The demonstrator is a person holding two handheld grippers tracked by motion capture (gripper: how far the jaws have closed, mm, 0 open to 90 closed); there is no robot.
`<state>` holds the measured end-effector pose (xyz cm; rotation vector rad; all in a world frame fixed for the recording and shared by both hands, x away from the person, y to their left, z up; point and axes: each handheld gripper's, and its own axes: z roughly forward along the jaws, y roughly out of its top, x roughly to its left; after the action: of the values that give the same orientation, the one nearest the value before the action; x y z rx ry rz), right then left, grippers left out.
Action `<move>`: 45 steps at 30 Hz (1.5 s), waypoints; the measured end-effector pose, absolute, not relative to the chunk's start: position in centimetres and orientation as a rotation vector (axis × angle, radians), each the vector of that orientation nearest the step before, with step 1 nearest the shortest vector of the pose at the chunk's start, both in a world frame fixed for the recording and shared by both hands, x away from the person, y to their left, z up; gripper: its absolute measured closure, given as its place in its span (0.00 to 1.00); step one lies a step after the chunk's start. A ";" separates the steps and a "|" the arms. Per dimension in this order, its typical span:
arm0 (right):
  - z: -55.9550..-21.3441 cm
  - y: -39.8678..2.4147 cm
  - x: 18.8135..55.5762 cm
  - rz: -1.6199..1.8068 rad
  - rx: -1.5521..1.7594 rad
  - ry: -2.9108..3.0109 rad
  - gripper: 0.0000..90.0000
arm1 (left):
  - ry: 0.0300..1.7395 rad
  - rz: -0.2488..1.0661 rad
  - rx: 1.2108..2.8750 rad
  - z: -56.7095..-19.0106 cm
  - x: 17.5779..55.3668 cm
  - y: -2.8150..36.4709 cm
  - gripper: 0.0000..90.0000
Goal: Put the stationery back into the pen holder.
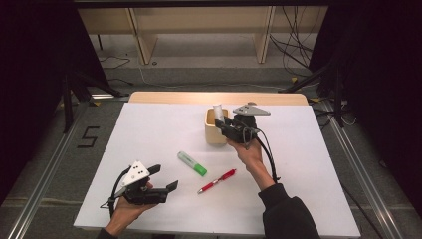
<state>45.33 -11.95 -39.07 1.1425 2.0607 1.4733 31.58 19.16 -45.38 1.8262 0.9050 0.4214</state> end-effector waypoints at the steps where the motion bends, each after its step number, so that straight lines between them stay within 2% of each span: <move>1: -39.0 -11.8 45.5 1.467 1.146 2.059 0.79 | 0.906 0.424 1.823 -45.4 31.6 19.2 0.17; 22: -38.9 -9.8 49.5 1.399 1.207 2.012 0.79 | 0.910 0.423 1.808 -45.4 31.6 19.3 0.17; 45: -40.3 -8.5 50.5 1.314 1.263 2.027 0.79 | 0.909 0.405 1.824 -45.7 31.6 18.7 0.17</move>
<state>50.52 -8.47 -40.34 1.2627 2.0273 1.3138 31.59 18.68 -45.69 1.8240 0.9088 0.4051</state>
